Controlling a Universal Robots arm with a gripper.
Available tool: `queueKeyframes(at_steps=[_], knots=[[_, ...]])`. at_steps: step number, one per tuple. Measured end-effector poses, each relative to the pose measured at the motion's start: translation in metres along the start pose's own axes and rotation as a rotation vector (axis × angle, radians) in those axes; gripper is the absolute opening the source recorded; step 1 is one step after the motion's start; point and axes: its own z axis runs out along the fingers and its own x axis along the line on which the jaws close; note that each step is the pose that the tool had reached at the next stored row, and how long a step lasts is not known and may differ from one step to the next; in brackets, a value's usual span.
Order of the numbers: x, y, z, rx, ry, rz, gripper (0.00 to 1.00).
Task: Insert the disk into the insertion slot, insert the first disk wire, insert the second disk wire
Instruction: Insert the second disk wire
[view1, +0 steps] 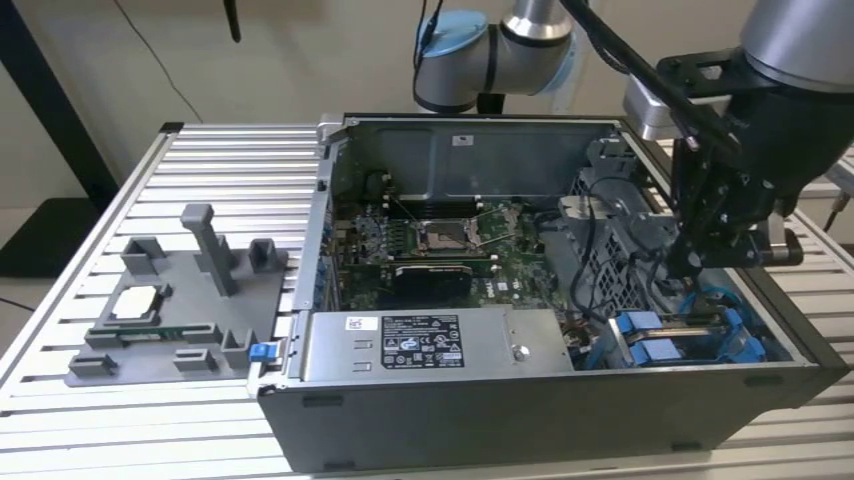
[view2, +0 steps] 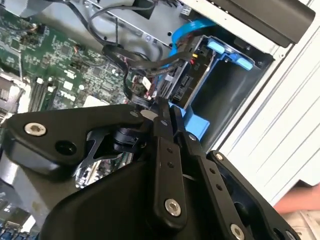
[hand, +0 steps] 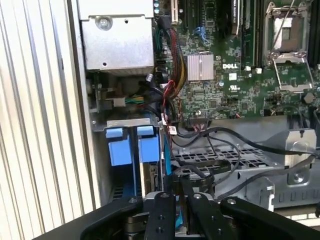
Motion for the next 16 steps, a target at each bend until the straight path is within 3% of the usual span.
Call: queueKeyframes(at_steps=[1, 2, 9, 16], knots=[[0.0, 0.0, 0.0002, 0.0011, 0.0131, -0.002, 0.0], [0.0001, 0.0001, 0.0012, 0.0014, 0.0197, -0.003, 0.0], [0.001, 0.0, 0.0123, 0.0039, 0.0192, -0.007, 0.0], [0.0012, -0.0092, 0.0246, 0.0065, 0.0188, -0.008, 0.0]])
